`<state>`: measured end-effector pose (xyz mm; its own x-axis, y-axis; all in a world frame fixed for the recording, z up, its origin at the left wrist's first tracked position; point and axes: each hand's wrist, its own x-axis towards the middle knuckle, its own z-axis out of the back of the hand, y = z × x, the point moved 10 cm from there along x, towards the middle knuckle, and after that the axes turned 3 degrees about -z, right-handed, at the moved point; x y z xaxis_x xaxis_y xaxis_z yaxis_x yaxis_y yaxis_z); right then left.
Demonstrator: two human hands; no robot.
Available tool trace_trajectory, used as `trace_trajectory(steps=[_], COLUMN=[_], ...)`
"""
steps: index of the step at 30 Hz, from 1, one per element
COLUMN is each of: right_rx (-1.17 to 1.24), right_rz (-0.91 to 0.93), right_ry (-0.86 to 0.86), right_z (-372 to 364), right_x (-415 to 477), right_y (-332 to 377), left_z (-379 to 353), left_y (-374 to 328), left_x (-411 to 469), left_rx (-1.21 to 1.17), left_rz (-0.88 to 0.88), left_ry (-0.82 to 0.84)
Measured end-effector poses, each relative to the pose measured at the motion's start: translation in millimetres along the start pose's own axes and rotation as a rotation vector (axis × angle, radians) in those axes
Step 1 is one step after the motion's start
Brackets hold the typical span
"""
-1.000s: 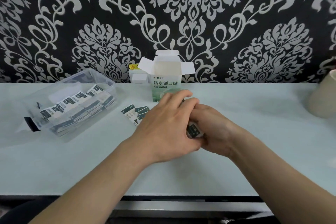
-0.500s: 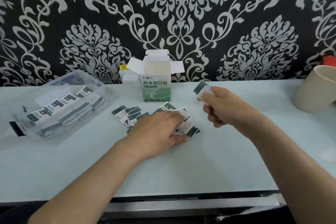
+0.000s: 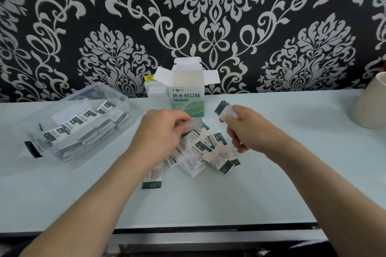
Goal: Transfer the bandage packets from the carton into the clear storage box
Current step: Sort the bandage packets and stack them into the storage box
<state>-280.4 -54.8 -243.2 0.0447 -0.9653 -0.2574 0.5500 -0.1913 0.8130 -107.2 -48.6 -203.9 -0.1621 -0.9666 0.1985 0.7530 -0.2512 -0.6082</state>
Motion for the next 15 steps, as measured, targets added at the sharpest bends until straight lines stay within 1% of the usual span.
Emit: trace_trajectory(steps=[2,3,5,6,8,11,13,15], right_rx=[0.276,0.399,0.54,0.558,0.542,0.529,0.556,0.595], right_rz=[0.008,0.007,0.033,0.07,0.163,0.256,0.27,0.246], right_ry=[-0.011,0.007,0.067,0.097,0.128,0.083,0.049,0.036], right_z=[0,-2,-11,-16,-25,-29,-27,-26], right_x=[-2,-4,-9,-11,-15,-19,-19,-17], right_y=[7,9,15,20,31,43,45,43], left_z=[22,23,13,6,-8,-19,-24,-27], left_y=[10,17,27,28,26,21,19,18], left_x=[0,0,-4,-7,-11,-14,-14,-12], left_rx=[-0.25,-0.436,-0.818,-0.946,-1.072,-1.169,-1.218,-1.241], left_rz=[0.108,0.187,0.336,0.391,0.453,0.483,0.49,0.483], left_ry=[-0.185,-0.219,-0.213,-0.196,-0.166,-0.162,-0.137,-0.079])
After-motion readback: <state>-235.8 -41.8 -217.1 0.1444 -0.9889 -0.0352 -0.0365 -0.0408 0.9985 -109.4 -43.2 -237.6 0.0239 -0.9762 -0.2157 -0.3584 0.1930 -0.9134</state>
